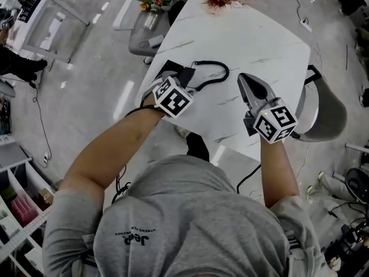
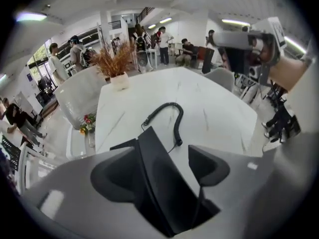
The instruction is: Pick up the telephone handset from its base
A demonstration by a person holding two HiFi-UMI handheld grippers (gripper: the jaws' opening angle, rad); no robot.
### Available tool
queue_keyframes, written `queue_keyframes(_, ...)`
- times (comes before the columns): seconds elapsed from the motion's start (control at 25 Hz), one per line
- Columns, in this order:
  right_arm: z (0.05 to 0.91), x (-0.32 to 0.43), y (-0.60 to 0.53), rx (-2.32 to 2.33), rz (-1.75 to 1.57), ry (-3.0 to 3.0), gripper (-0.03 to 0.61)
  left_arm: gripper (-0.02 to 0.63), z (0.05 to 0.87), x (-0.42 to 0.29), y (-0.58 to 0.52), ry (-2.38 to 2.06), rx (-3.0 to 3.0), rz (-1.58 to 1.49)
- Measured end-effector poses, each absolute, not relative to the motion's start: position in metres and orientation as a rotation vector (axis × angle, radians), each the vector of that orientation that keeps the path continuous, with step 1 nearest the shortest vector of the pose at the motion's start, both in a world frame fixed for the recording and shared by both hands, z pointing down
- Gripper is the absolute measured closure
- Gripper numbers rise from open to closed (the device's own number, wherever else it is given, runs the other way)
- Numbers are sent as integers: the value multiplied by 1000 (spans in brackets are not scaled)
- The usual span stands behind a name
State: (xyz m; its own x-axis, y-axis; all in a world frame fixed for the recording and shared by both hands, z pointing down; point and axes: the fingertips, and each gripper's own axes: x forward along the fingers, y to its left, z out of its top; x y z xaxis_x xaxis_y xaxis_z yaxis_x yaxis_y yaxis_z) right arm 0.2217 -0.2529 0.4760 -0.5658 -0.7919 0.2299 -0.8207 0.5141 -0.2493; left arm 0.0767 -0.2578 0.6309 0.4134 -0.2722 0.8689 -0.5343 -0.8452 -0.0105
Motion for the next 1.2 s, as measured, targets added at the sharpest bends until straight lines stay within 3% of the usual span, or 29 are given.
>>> queue_keyframes(0.36, 492, 244, -242, 1472, 567, -2638, 574, 254, 679, 74, -259, -689, 2278, 1710)
queue_keyframes(0.48, 489, 242, -239, 1467, 570, -2645, 574, 303, 670, 75, -260, -692, 2264, 1636)
queue_keyframes(0.52, 488, 241, -238, 1463, 569, -2650, 575, 352, 665, 75, -262, -696, 2252, 1581)
queue_keyframes(0.56, 486, 239, -238, 1457, 566, -2654, 574, 442, 659, 75, -263, -700, 2239, 1526)
queue_keyframes(0.6, 485, 238, -238, 1452, 562, -2657, 575, 457, 656, 74, -265, -706, 2227, 1478)
queue_keyframes(0.84, 476, 227, -238, 1429, 545, -2668, 575, 475, 641, 58, -264, -714, 2146, 1276)
queue_keyframes(1.2, 439, 185, -245, 1343, 487, -2750, 574, 475, 546, 29, -262, -725, 2239, 883)
